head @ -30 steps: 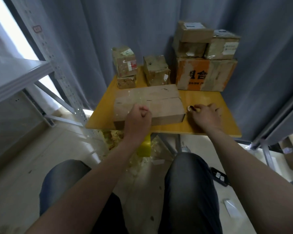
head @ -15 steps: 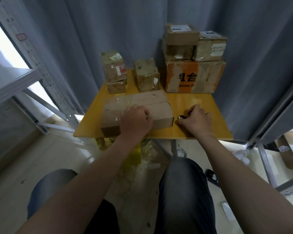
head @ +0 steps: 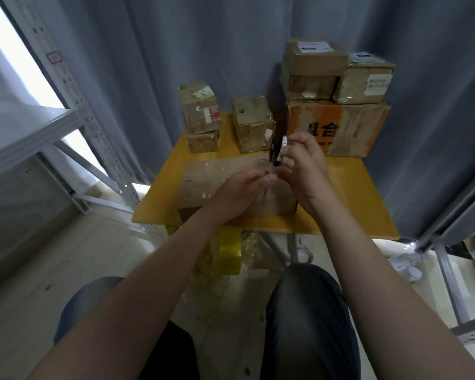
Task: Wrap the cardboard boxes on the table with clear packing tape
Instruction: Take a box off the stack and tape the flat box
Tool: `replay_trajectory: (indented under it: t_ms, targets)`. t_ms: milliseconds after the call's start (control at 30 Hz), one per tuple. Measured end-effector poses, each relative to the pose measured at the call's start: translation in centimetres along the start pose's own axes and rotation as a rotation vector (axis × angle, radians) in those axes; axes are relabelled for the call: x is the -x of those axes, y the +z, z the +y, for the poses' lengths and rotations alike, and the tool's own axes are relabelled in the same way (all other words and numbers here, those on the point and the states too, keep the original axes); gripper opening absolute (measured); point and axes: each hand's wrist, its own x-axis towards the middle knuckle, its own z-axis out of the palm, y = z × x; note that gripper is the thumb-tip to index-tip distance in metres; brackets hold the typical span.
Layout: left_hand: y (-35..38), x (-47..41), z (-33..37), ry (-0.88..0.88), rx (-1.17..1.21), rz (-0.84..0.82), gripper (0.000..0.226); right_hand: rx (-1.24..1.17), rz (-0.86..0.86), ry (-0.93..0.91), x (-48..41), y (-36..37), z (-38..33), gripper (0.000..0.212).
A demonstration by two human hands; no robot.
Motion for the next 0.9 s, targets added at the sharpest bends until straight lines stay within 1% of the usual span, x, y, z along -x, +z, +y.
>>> replay_trajectory:
  t_ms: [33, 67, 100, 133, 167, 200, 233, 267, 300, 333, 400, 467, 600, 667, 700, 733, 767, 800, 867, 900]
  targets:
    - [-0.3, 0.0, 0.0, -0.005, 0.022, 0.0, 0.038, -0.082, -0.023, 0.022, 0.3, 0.4, 0.0, 0.028]
    - [-0.6, 0.0, 0.0, -0.012, 0.044, 0.003, 0.037, -0.123, -0.037, 0.05, 0.4, 0.6, 0.1, 0.027]
    - [-1.0, 0.1, -0.1, -0.013, 0.059, 0.01, 0.034, -0.117, -0.042, 0.073, 0.6, 0.7, 0.3, 0.026]
    - [-1.5, 0.2, -0.3, -0.009, 0.067, 0.019, 0.032, -0.055, -0.037, 0.065, 0.6, 0.6, 0.4, 0.024]
    - [-1.9, 0.3, -0.5, -0.018, 0.078, 0.026, 0.031, 0.075, -0.02, 0.015, 0.5, 0.2, 0.5, 0.025]
    - [-2.4, 0.3, -0.6, -0.038, 0.081, 0.026, 0.03, 0.253, -0.003, -0.093, 0.2, -0.3, 0.5, 0.028]
    - [-2.7, 0.3, -0.7, -0.064, 0.083, 0.017, 0.031, 0.45, -0.01, -0.248, -0.1, -0.9, 0.5, 0.031]
    - [-3.0, 0.2, -0.8, -0.08, 0.079, 0.001, 0.033, 0.621, -0.056, -0.408, -0.5, -1.6, 0.5, 0.031]
    - [-3.1, 0.1, -1.0, -0.09, 0.072, -0.018, 0.034, 0.755, -0.122, -0.523, -0.9, -2.2, 0.4, 0.03]
    - [-3.2, 0.0, -1.2, -0.092, 0.058, -0.034, 0.035, 0.865, -0.183, -0.583, -1.1, -2.6, 0.2, 0.03]
    - [-3.5, 0.0, -1.2, -0.086, 0.019, -0.081, 0.033, 1.063, -0.283, -0.619, -1.6, -3.1, -0.1, 0.032]
    - [-3.8, -0.2, -1.2, -0.086, -0.026, -0.13, 0.032, 1.212, -0.368, -0.601, -1.9, -3.2, 0.0, 0.036]
    - [-4.7, -0.3, -1.4, -0.109, -0.093, -0.22, 0.026, 1.342, -0.482, -0.425, -1.9, -3.1, 0.3, 0.049]
    - [-4.9, -0.4, -1.5, -0.111, -0.096, -0.237, 0.024, 1.398, -0.483, -0.378, -1.8, -2.8, 0.3, 0.052]
    - [-5.0, -0.4, -1.5, -0.117, -0.124, -0.237, 0.028, 1.437, -0.458, -0.37, -1.8, -2.6, 0.3, 0.052]
    - [-5.1, -0.4, -1.5, -0.127, -0.13, -0.221, 0.037, 1.473, -0.417, -0.362, -1.8, -2.4, 0.3, 0.051]
    - [-5.3, -0.4, -1.7, -0.139, -0.056, -0.184, 0.047, 1.5, -0.367, -0.348, -2.0, -2.3, 0.3, 0.05]
    - [-5.6, -0.4, -2.2, -0.168, 0.121, -0.12, 0.051, 1.51, -0.316, -0.321, -2.1, -2.4, 0.3, 0.049]
    - [-6.1, 0.3, -3.4, -0.228, 0.484, 0.035, 0.046, 1.451, -0.23, -0.254, -2.3, -2.4, 0.4, 0.043]
    - [-6.4, 0.8, -3.9, -0.248, 0.579, 0.118, 0.042, 1.359, -0.208, -0.212, -2.1, -2.1, 0.5, 0.038]
